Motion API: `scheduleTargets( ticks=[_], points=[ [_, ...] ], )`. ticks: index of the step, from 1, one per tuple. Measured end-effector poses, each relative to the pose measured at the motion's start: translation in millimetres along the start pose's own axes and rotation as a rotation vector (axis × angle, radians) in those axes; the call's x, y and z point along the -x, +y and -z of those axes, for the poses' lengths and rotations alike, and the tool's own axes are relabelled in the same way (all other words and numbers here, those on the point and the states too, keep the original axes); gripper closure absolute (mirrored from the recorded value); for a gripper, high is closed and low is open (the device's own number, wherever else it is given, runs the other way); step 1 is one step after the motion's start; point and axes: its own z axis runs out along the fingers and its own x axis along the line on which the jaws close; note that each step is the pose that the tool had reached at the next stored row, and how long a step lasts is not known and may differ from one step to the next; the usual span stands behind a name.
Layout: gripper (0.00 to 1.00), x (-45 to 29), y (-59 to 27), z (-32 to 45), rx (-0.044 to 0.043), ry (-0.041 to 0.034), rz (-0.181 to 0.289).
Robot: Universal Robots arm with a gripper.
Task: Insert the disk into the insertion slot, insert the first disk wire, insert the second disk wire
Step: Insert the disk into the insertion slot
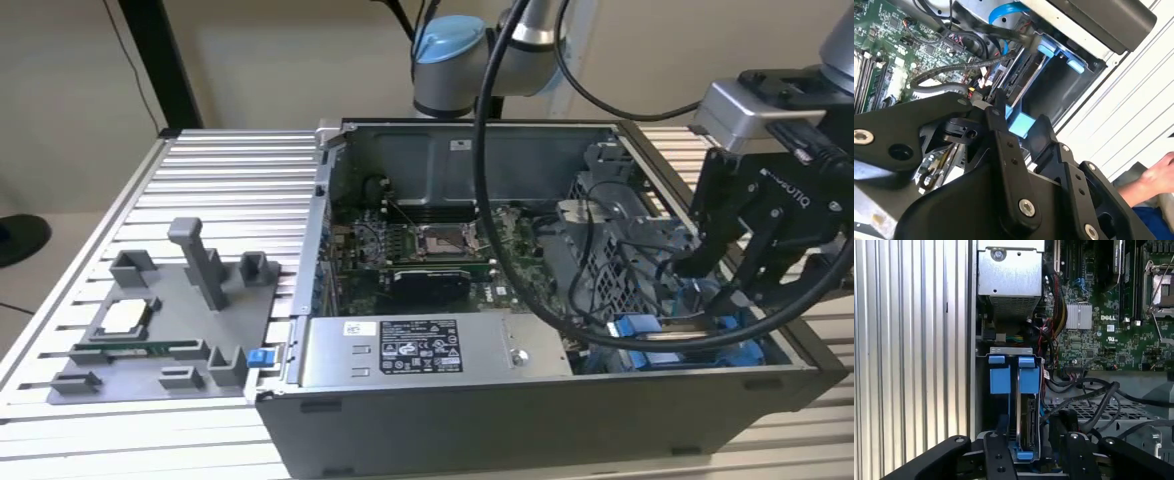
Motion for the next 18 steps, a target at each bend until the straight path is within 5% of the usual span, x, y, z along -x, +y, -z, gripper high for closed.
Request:
scheduleTargets(
  ticks=[9,18],
  points=[
    [0.0,2.5,1.1,17.5,-0.0022,0.0003,0.0],
    [0.0,21.0,10.5,16.4,-0.0747,0.0123,0.002]
  ],
)
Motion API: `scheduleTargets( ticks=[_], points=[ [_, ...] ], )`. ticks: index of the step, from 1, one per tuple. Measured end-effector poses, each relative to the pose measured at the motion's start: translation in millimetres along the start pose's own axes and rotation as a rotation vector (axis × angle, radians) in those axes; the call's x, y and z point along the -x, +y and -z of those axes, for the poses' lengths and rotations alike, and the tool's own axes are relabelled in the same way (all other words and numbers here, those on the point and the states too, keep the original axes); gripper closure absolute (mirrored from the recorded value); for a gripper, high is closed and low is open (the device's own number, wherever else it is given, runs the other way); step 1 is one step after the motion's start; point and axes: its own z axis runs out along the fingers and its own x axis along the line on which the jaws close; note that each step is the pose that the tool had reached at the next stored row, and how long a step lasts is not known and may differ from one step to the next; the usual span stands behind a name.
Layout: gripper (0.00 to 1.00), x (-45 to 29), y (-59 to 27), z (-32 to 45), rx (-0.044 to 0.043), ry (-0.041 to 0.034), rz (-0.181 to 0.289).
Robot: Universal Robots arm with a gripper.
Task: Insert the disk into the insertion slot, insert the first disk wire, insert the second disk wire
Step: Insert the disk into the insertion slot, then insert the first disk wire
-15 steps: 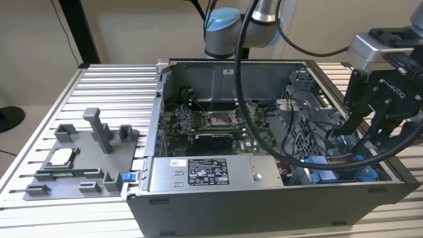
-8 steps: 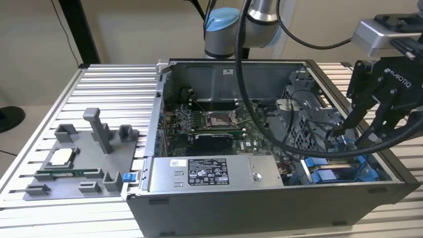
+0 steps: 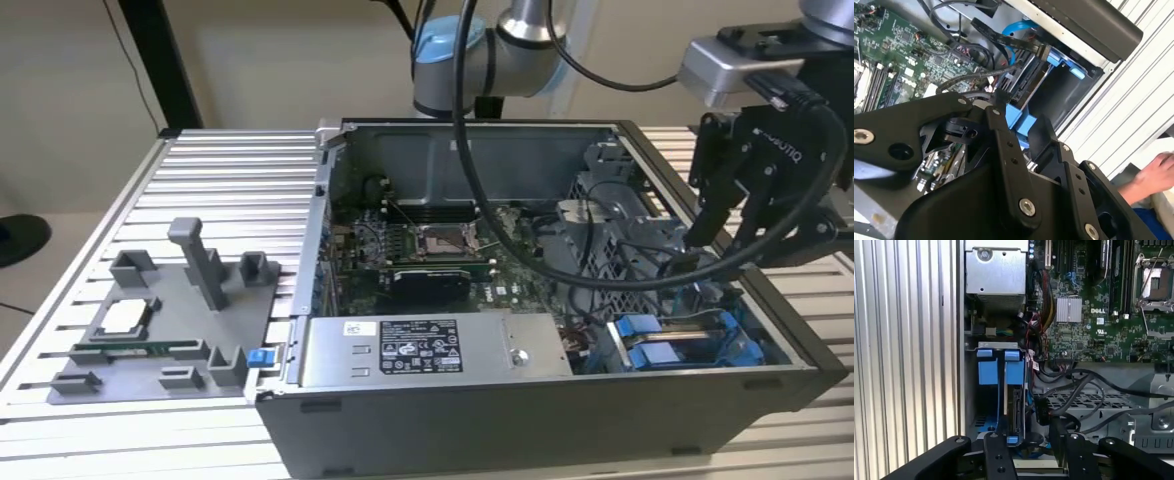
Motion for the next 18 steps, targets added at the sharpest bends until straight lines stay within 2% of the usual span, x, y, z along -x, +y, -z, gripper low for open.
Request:
scheduleTargets(
  ticks=[1,2,7,12,15,18],
  points=[
    [0.0,1.4,0.8,0.0,-0.0098,-0.0002,0.0],
    [0.0,2.0,1.8,-0.2,-0.0146,-0.0003,-0.002],
    [0.0,3.3,12.5,-2.3,-0.0153,0.0005,-0.018],
    [0.0,6.5,16.6,-7.3,-0.02,0.0005,-0.023],
    [0.0,8.3,17.1,-11.0,-0.0282,0.0003,-0.023],
    [0.0,8.9,17.3,-14.3,-0.0428,-0.0003,-0.023]
  ],
)
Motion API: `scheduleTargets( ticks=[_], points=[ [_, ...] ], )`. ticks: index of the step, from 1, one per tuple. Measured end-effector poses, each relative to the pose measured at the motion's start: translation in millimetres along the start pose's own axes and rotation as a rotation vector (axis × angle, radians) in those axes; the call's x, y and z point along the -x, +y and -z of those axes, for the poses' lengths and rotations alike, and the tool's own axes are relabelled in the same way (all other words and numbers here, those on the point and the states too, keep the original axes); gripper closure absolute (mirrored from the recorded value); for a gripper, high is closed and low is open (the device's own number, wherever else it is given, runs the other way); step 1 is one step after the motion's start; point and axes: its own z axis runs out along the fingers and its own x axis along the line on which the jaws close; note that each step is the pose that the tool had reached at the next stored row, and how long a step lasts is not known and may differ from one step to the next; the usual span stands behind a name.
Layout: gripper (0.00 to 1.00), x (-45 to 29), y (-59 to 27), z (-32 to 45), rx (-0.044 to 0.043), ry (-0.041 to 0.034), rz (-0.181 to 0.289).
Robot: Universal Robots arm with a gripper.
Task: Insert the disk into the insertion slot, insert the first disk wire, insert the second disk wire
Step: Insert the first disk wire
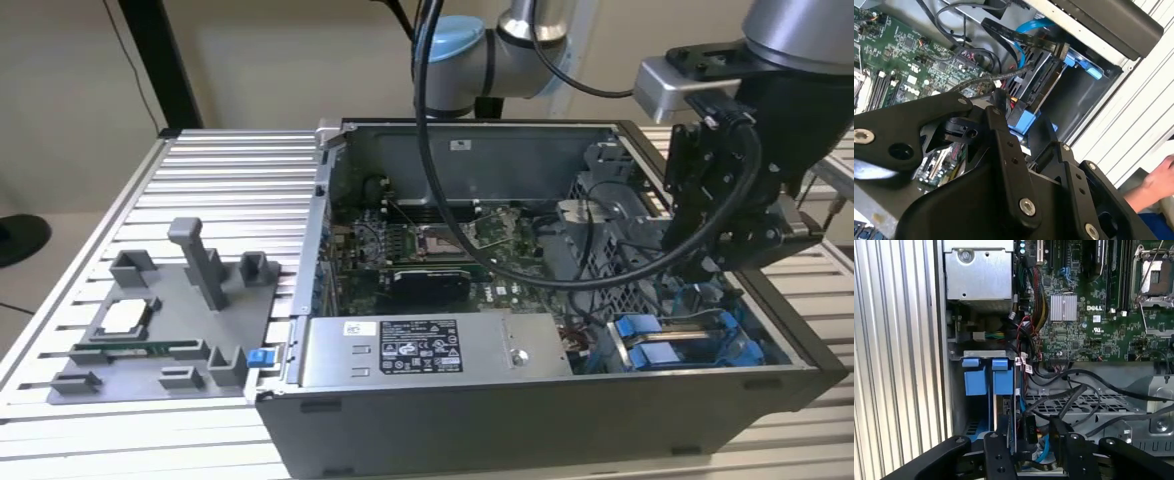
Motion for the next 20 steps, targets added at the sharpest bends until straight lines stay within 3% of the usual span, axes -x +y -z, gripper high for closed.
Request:
scheduleTargets(
  ticks=[2,4,11,20],
  points=[
    [0.0,0.1,0.1,-1.3,-0.0105,-0.0003,0.001],
    [0.0,0.2,0.1,-1.9,-0.0146,-0.0003,0.001],
    [0.0,-0.6,1.0,-1.9,-0.0149,-0.0049,0.001],
    [0.0,-7.8,4.5,0.2,-0.0146,-0.0149,0.001]
  ],
)
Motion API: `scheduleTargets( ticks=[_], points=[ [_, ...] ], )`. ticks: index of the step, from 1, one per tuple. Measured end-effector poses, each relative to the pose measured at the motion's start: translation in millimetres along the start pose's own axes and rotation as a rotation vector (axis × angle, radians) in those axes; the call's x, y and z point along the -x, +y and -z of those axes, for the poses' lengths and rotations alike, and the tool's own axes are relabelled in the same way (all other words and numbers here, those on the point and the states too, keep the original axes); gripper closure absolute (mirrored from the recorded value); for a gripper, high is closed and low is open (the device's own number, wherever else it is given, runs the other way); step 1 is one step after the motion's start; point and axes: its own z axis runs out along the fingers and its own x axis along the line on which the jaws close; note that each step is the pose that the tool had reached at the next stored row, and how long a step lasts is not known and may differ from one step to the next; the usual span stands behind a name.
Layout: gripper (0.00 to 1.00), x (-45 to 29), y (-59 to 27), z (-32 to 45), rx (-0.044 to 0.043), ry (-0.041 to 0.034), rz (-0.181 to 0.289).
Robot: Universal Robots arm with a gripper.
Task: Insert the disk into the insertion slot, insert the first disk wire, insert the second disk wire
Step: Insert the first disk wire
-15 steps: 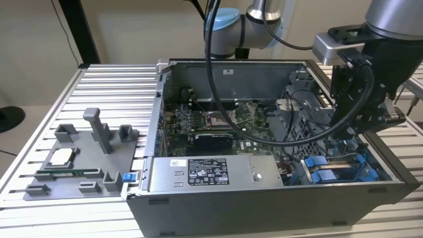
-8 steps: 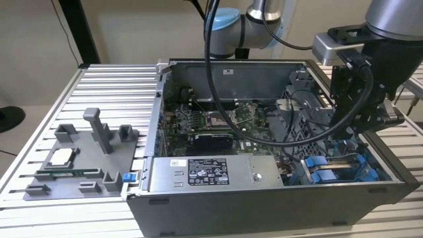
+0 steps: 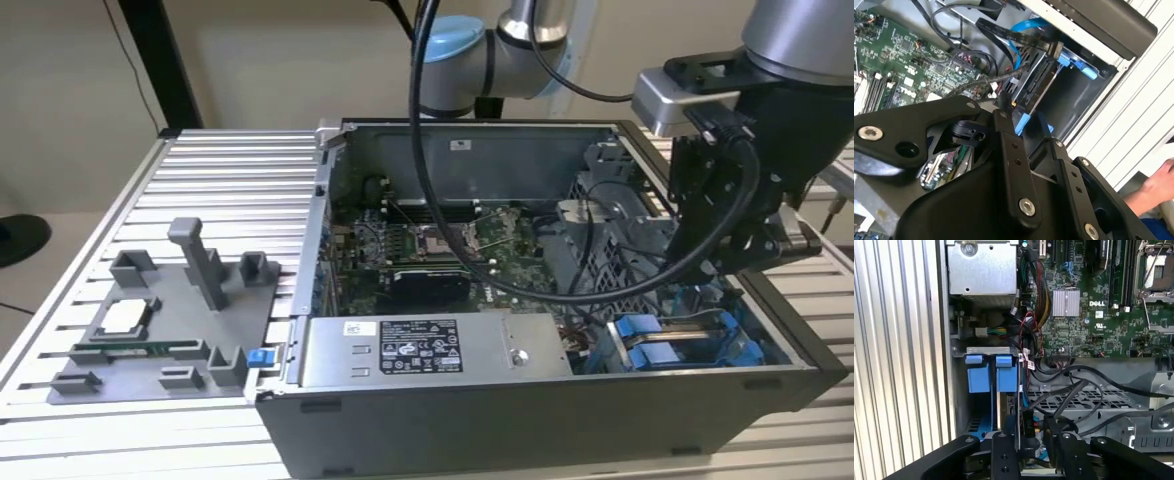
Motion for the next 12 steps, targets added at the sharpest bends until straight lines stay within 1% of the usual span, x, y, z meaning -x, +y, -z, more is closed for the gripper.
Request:
scheduleTargets(
  ticks=[3,6,8,10,12],
  points=[
    [0.0,-1.2,4.2,0.6,0.0001,-0.005,0.0],
    [0.0,-2.2,5.2,0.8,-0.0012,-0.0104,-0.001],
    [0.0,-2.3,5.4,0.3,-0.0057,-0.0126,0.003],
    [0.0,-2.3,5.4,-0.3,-0.0132,-0.0149,0.015],
    [0.0,-2.3,5.4,-0.9,-0.0153,-0.0175,0.035]
  ],
)
